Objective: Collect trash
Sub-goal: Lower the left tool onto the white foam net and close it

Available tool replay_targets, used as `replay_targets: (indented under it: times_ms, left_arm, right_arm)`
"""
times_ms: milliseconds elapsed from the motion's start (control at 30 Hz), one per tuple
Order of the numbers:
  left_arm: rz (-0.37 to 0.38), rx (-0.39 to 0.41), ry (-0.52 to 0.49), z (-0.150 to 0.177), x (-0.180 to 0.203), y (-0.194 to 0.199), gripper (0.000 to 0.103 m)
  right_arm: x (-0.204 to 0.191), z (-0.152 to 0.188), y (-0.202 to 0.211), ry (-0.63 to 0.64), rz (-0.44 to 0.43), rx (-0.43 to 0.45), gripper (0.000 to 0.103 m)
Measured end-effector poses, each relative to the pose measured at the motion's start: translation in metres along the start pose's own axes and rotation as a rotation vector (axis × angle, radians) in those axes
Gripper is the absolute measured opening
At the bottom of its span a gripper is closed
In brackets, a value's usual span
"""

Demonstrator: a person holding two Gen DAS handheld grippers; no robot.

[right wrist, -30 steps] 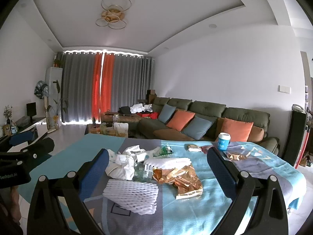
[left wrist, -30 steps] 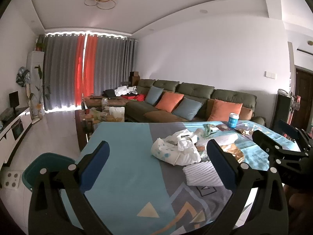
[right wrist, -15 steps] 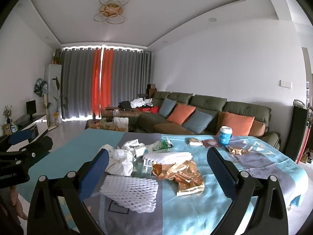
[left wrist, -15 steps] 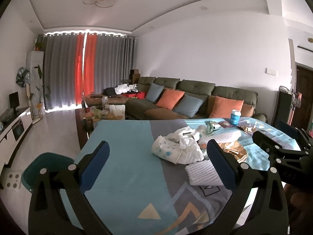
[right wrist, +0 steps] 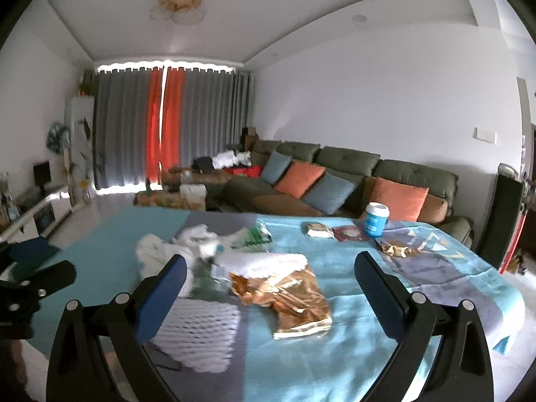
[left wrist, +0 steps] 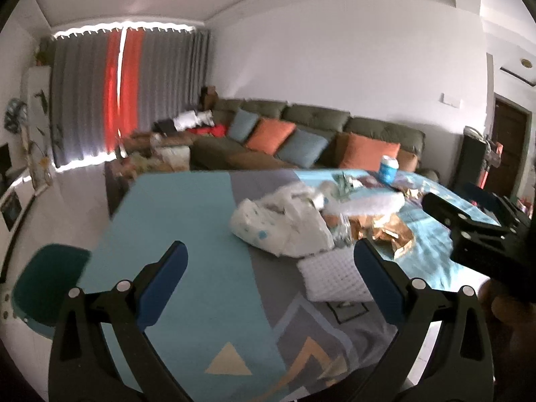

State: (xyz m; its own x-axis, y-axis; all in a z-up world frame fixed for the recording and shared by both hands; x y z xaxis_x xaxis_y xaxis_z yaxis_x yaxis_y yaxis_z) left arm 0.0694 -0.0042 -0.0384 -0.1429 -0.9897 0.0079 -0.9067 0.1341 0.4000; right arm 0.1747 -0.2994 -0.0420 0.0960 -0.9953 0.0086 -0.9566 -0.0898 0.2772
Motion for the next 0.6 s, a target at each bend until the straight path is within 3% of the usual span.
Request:
replay_targets:
  times_ms: [200, 600]
  left_arm:
    - [0.100, -0.104, 0.026, 0.010, 0.007, -0.039, 0.098]
    - [0.253, -0.258, 0.016, 0.020, 0.040, -0.115, 0.097]
  right_arm:
    - [0.001, 0.007, -0.022, 0.066, -0.002, -0.049, 0.097]
    - [0.008, 0.001, -0.039, 0.051, -0.023, -0.062, 0.097]
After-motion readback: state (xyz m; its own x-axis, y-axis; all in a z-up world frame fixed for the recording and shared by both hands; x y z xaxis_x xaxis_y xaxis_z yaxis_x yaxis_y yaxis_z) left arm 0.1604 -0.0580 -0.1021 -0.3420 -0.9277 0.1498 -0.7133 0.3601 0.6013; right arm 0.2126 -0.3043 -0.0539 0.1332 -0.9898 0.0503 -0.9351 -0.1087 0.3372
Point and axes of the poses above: each gripper's, at about its wrist camera, not at the fingertips, and y roughly against the way its jaws point, x to its right, z to its underside, the point moved 1 cm from there along -y, roughly the way its jaws point, and after that the axes turned 4 degrees about -y, right-handed, at the moved point
